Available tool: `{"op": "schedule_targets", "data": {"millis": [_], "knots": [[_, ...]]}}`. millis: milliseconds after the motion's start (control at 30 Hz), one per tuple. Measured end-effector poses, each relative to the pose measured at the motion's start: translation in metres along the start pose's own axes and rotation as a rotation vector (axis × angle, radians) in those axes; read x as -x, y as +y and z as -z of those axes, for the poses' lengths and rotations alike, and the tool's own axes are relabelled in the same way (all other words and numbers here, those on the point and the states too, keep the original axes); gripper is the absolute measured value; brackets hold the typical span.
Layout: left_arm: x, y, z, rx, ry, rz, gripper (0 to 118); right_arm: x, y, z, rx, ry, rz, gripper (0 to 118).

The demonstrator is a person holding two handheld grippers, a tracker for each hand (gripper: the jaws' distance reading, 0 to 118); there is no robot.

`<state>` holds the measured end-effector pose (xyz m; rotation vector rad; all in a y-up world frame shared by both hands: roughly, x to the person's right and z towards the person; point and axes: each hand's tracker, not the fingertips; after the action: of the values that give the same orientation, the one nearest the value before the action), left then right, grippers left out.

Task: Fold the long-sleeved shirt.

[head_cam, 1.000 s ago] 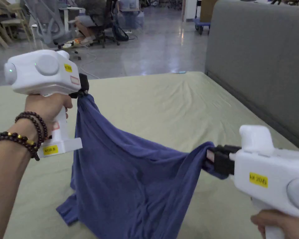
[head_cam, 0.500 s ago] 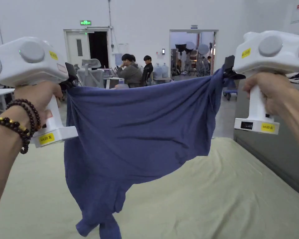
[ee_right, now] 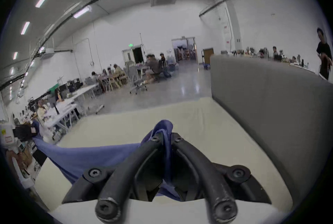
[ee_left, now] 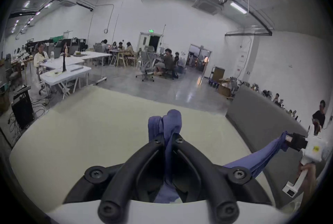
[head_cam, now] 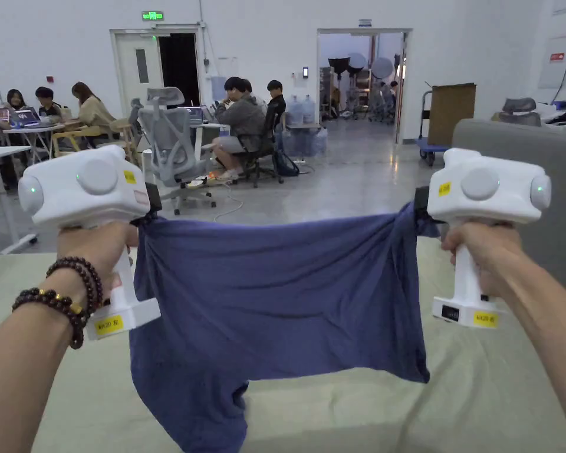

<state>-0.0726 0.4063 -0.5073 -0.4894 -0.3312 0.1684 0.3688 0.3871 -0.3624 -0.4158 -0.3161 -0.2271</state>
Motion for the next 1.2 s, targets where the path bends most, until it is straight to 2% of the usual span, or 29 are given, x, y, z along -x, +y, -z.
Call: {"op": "schedule_targets", "data": {"millis": [133, 167, 300, 400, 500, 567, 633, 733, 800, 867, 967, 1000, 1033, 1067, 1100, 1133, 1200], "knots": [[0.018, -0.067, 0.034, 0.103, -0.005, -0.074, 2, -0.018, -0.085, 0.028, 0.117, -0.002, 0.078, 3], [0.02, -0.079, 0.038, 0.118, 0.001, -0.051, 2, -0.022, -0.102, 0.032, 0.139, 0.004, 0.093, 3], [0.031, -0.102, 0.032, 0.121, 0.02, -0.024, 2, -0.029, -0.128, 0.024, 0.154, 0.011, 0.08, 3], [0.031, -0.115, -0.012, 0.089, -0.015, -0.098, 2, -0.033, -0.132, -0.003, 0.128, 0.039, 0.078, 3], [0.033, -0.148, -0.061, 0.042, 0.012, -0.045, 2, -0.027, -0.155, -0.051, 0.09, 0.018, -0.012, 3], [0.038, -0.189, -0.101, 0.027, 0.022, -0.083, 2, -0.027, -0.191, -0.085, 0.106, 0.007, -0.032, 3], [0.046, -0.234, -0.128, 0.076, 0.035, -0.165, 2, -0.029, -0.231, -0.111, 0.168, -0.009, -0.003, 3], [0.061, -0.314, -0.158, 0.157, 0.101, -0.142, 2, -0.028, -0.305, -0.143, 0.296, -0.02, -0.02, 3], [0.071, -0.36, -0.16, 0.285, 0.163, -0.117, 2, -0.028, -0.349, -0.146, 0.4, -0.04, -0.081, 3], [0.085, -0.403, -0.153, 0.408, 0.099, -0.15, 2, -0.025, -0.388, -0.136, 0.528, -0.045, -0.116, 3], [0.106, -0.427, -0.139, 0.447, 0.118, -0.176, 2, -0.025, -0.414, -0.127, 0.585, -0.092, -0.166, 3], [0.109, -0.427, -0.142, 0.436, 0.127, -0.187, 6, -0.028, -0.416, -0.129, 0.578, -0.092, -0.162, 6], [0.113, -0.423, -0.147, 0.403, 0.133, -0.207, 19, -0.031, -0.412, -0.134, 0.565, -0.078, -0.137, 19], [0.117, -0.417, -0.151, 0.365, 0.122, -0.223, 49, -0.032, -0.403, -0.143, 0.526, -0.079, -0.113, 45], [0.117, -0.411, -0.157, 0.362, 0.143, -0.204, 103, -0.032, -0.397, -0.151, 0.502, -0.09, -0.121, 91], [0.117, -0.402, -0.162, 0.359, 0.16, -0.182, 118, -0.033, -0.386, -0.168, 0.462, -0.112, -0.15, 114], [0.119, -0.385, -0.182, 0.232, 0.158, -0.193, 118, -0.032, -0.367, -0.189, 0.388, -0.086, -0.145, 118]]}}
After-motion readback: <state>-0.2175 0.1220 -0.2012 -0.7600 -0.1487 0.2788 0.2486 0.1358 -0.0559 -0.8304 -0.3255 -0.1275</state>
